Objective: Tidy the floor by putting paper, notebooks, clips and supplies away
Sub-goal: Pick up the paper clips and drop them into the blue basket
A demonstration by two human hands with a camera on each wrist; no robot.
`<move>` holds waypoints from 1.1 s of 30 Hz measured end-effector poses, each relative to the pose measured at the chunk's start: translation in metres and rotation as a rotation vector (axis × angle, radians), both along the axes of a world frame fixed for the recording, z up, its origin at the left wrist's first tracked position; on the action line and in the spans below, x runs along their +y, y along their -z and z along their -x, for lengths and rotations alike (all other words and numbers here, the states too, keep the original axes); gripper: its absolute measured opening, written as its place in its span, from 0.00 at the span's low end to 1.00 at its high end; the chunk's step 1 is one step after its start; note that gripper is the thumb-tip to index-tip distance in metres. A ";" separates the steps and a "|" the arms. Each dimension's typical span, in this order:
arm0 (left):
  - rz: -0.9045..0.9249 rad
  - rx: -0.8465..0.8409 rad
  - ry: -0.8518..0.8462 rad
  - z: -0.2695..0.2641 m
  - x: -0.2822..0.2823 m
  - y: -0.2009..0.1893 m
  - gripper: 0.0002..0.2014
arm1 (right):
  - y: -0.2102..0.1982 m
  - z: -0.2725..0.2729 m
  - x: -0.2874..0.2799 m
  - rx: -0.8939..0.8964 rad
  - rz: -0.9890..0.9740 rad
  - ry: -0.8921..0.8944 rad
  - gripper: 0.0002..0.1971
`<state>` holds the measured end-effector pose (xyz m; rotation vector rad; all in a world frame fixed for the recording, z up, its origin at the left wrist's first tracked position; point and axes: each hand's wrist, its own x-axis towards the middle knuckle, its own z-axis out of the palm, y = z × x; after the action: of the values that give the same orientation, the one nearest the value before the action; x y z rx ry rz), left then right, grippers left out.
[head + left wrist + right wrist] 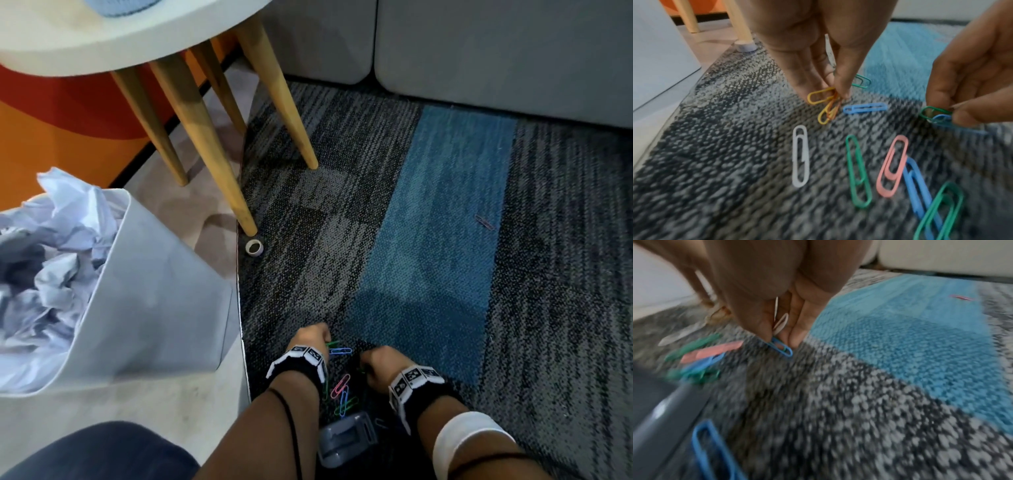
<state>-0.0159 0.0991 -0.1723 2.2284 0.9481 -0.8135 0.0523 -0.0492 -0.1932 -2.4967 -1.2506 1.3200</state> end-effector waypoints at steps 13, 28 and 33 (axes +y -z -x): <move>0.059 -0.447 -0.341 -0.056 0.018 -0.059 0.10 | -0.063 -0.060 0.038 -0.074 -0.453 0.591 0.07; 0.171 -1.049 -0.484 -0.114 0.096 -0.260 0.08 | -0.271 -0.140 0.112 -0.171 -0.951 0.708 0.11; 0.203 -1.218 -0.534 -0.119 0.137 -0.332 0.12 | -0.346 -0.144 0.155 -0.181 -1.143 0.654 0.14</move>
<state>0.1031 0.2362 0.1593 1.6595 0.6836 0.6322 0.1964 0.1053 0.1523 -1.8524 -0.7163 0.1087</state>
